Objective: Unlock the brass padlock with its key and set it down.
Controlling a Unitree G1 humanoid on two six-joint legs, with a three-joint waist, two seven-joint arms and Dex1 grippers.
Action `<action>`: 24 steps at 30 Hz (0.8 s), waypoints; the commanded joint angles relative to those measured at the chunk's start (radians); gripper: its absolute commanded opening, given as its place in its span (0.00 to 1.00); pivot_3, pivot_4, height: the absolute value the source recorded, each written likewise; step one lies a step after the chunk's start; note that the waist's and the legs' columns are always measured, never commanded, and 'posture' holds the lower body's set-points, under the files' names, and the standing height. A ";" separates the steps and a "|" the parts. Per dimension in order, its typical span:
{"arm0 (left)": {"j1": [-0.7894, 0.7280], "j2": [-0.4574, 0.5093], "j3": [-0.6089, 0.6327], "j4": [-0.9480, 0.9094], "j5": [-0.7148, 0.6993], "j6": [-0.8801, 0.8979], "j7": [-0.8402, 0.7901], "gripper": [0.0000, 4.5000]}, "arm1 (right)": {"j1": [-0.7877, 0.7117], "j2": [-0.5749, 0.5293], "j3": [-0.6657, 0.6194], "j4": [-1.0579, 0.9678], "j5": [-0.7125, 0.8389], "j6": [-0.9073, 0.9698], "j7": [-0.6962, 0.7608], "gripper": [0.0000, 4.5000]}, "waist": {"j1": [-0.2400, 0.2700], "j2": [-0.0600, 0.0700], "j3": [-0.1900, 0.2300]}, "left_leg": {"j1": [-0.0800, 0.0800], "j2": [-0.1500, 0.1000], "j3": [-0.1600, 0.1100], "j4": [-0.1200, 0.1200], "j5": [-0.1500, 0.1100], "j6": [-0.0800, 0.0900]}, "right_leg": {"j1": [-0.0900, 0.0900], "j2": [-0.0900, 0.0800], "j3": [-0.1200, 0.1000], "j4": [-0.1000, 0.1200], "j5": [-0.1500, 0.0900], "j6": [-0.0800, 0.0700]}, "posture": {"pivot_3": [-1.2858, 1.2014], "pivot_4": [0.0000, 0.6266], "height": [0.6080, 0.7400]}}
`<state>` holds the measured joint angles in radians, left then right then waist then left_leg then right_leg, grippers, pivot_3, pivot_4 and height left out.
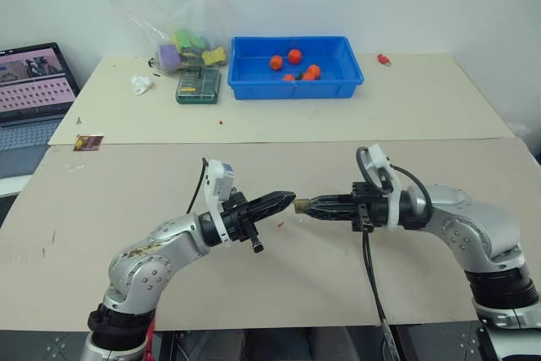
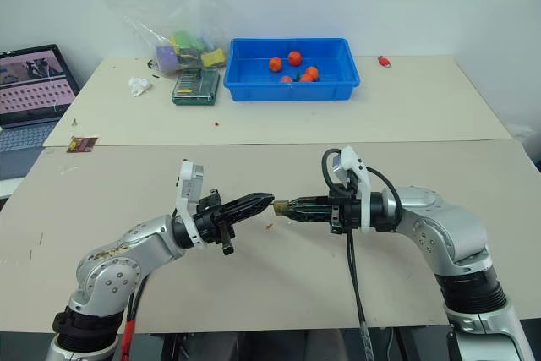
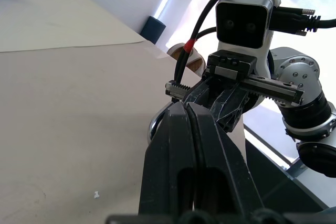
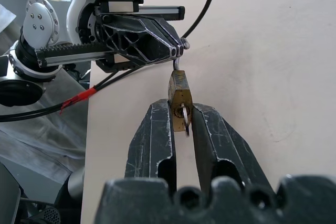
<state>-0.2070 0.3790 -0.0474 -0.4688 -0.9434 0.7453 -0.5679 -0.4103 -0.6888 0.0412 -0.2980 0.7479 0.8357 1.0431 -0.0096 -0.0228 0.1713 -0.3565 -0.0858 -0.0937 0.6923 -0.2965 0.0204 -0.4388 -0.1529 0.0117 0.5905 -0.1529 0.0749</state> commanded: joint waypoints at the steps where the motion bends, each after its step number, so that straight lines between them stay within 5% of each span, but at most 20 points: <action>1: -0.026 -0.005 0.007 -0.032 -0.005 0.001 0.009 0.02 | 0.002 -0.014 -0.016 0.019 -0.022 -0.045 0.019 0.05 | 0.001 0.000 0.000 | 0.000 0.000 0.000 0.000 0.000 0.000 | 0.000 0.000 0.000 0.000 0.000 0.000 | 0.52 0.24 1.00; 5: -0.035 0.021 0.016 -0.033 0.009 0.000 0.005 0.02 | 0.000 -0.036 -0.039 0.117 -0.045 -0.074 0.060 0.05 | 0.001 0.000 0.000 | 0.000 0.000 0.000 0.000 0.000 0.000 | 0.000 0.000 0.000 0.000 0.000 0.000 | 0.52 0.24 1.00; 8: -0.049 0.047 0.035 -0.030 0.018 -0.006 -0.002 0.17 | -0.006 -0.063 -0.025 0.165 -0.083 -0.109 0.099 0.05 | 0.001 0.000 0.000 | 0.000 0.000 0.000 0.000 0.000 0.000 | 0.000 0.000 0.000 -0.001 0.000 0.000 | 0.52 0.24 1.00; 18: 0.037 0.238 -0.002 -0.068 0.289 -0.212 -0.172 0.98 | -0.110 -0.093 0.083 0.166 -0.088 0.070 0.146 0.05 | -0.003 0.000 0.000 | 0.000 0.000 0.001 -0.001 0.000 0.000 | 0.000 0.000 0.001 -0.001 0.000 0.000 | 0.52 0.24 1.00; 24: 0.110 0.243 -0.014 -0.095 0.356 -0.288 -0.196 0.98 | -0.206 -0.090 0.167 0.180 -0.083 0.235 0.143 0.05 | 0.003 0.000 0.001 | -0.001 0.001 0.001 -0.001 0.000 0.000 | 0.000 0.000 0.000 -0.003 0.000 0.000 | 0.52 0.24 1.00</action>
<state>-0.0979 0.6278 -0.0612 -0.5110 -0.6079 0.4994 -0.7584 -0.5713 -0.7763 0.2198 -0.1231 0.6506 1.0271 1.1879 -0.0062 -0.0228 0.1718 -0.3583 -0.0854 -0.0930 0.6918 -0.2968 0.0208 -0.4394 -0.1528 0.0117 0.5875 -0.1527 0.0748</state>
